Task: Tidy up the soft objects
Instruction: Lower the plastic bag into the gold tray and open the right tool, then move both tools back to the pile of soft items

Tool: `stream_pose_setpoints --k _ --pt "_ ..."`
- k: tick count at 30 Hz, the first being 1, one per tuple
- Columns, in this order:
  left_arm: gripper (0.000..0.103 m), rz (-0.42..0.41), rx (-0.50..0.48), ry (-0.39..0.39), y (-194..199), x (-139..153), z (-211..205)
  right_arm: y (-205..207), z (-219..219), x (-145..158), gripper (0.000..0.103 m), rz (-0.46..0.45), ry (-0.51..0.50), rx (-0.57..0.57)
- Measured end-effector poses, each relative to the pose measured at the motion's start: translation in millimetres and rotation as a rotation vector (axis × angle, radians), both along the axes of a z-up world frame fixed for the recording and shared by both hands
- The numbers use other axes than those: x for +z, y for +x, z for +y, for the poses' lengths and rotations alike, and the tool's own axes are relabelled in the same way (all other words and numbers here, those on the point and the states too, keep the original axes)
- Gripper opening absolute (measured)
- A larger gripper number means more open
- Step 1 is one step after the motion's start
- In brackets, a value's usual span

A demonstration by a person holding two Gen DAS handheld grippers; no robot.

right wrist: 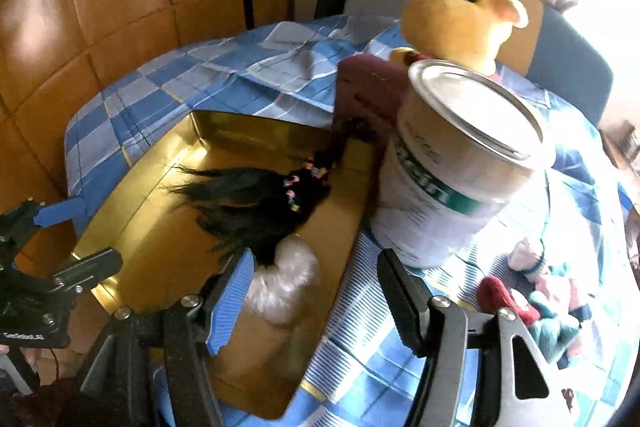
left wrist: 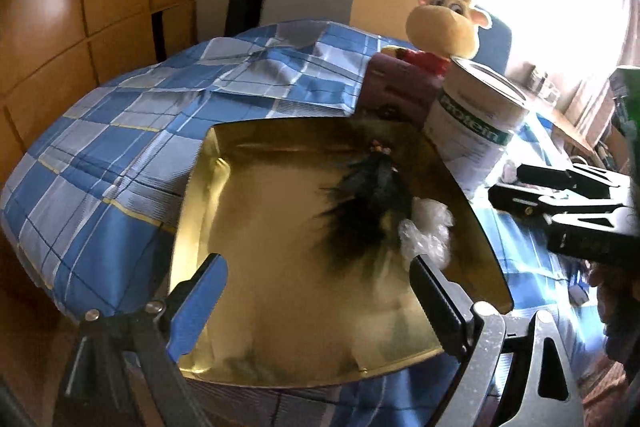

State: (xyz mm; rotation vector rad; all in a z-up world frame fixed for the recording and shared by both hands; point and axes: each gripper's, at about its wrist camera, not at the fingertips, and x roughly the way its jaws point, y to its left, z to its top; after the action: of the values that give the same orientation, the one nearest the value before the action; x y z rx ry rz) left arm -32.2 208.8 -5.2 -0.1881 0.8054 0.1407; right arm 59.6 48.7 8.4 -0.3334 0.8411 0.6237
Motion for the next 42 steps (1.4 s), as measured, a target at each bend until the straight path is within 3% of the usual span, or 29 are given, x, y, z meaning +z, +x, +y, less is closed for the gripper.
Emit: stream_pose_setpoints --k 8,17,20,25,27,30,35,42 --pt "0.093 0.009 -0.071 0.032 -0.3 1.1 -28.4 -0.5 -48.1 4.0 0.065 -0.015 0.051 -0.096" --pt "0.093 0.021 -0.148 0.039 4.6 3.4 -55.4 14.1 -140.3 1.1 0.065 -0.025 0.064 -0.308" --pt "0.093 0.009 -0.201 0.053 5.9 8.1 -70.4 23.5 -188.6 -3.0 0.065 -0.040 0.075 -0.450" --pt "0.093 0.000 -0.293 0.066 13.6 14.5 -97.5 37.2 -284.9 -23.9 0.065 -0.025 0.148 -0.784" --pt "0.092 0.004 -0.340 0.069 19.3 15.6 -113.5 37.9 -318.5 -33.3 0.065 0.040 0.230 -0.911" --pt "0.085 0.023 -0.397 0.072 30.0 14.1 -137.2 32.2 -351.8 -33.9 0.065 0.060 0.373 -1.024" --pt "0.065 0.054 -0.484 0.093 49.0 7.8 -175.2 30.9 -366.6 -37.2 0.065 0.108 0.434 -1.058" --pt "0.059 0.083 -0.577 0.125 82.6 -3.8 -220.5 29.3 -361.7 -39.7 0.065 0.128 0.462 -1.033"
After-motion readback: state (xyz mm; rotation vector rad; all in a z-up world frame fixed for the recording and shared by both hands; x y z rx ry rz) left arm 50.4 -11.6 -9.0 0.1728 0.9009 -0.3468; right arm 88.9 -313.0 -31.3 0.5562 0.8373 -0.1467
